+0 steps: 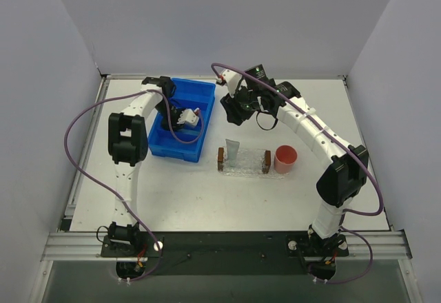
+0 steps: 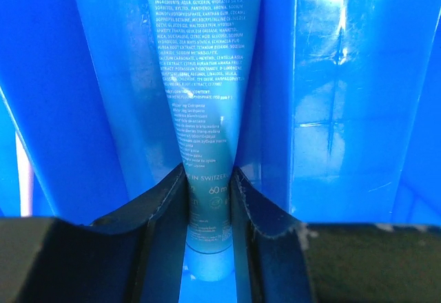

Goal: Prepare toiletry sets of a toothbrush and toothpaste on the tray

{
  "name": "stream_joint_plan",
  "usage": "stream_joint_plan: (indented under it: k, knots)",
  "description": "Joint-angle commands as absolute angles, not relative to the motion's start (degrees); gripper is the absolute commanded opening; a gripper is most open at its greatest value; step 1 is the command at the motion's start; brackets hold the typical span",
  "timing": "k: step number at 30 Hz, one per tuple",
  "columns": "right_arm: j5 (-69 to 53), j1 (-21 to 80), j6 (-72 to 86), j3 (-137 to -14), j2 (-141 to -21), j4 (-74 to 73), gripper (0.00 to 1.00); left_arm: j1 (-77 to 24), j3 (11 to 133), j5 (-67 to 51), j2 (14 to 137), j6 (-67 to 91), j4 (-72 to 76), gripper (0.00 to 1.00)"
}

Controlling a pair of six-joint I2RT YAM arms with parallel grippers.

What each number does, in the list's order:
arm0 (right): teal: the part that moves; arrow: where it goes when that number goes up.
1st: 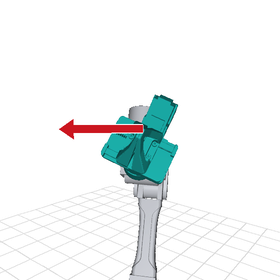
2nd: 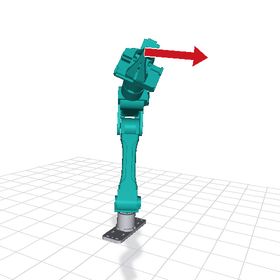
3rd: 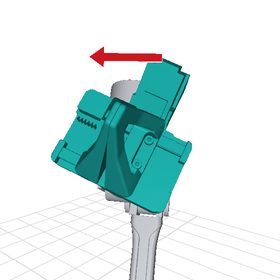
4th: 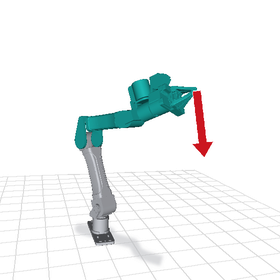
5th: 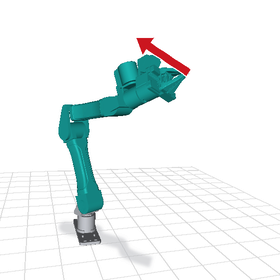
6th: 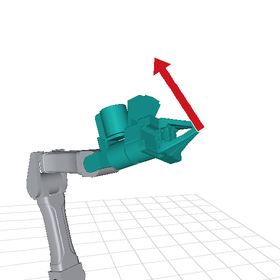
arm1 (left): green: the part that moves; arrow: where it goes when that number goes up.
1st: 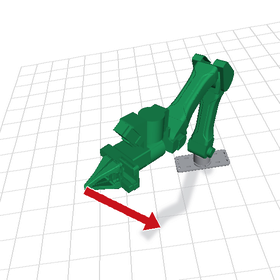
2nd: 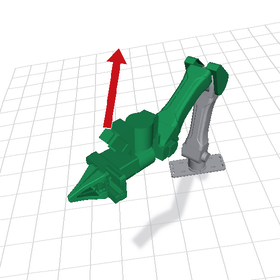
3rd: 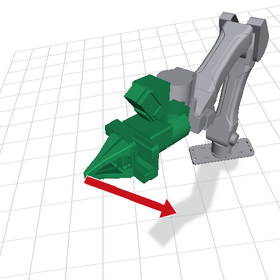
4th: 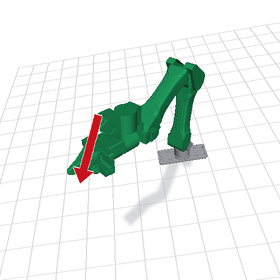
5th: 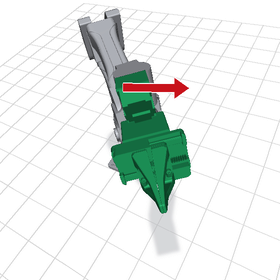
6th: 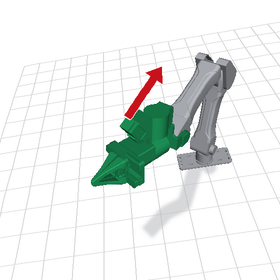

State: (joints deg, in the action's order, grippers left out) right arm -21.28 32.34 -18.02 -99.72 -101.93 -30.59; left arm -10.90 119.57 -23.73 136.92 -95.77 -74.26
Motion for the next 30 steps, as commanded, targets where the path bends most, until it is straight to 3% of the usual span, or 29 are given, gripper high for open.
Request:
stream_joint_plan:
  k: [1, 22, 30]
  knots:
    - [-20.7, 32.7, -18.4, -99.6, -101.0, -30.1, 0.43, -10.5, 118.7, -26.6, 132.8, -93.6, -77.7, 0.24]
    - [-20.4, 31.5, -18.0, -105.3, -99.8, -33.0, 0.45, -3.3, 114.6, -43.9, 118.7, -75.3, -68.4, 0.15]
    - [-24.4, 30.0, -12.8, -110.4, -100.5, -35.7, 0.46, -2.6, 106.1, -50.7, 108.8, -51.2, -49.6, 0.11]
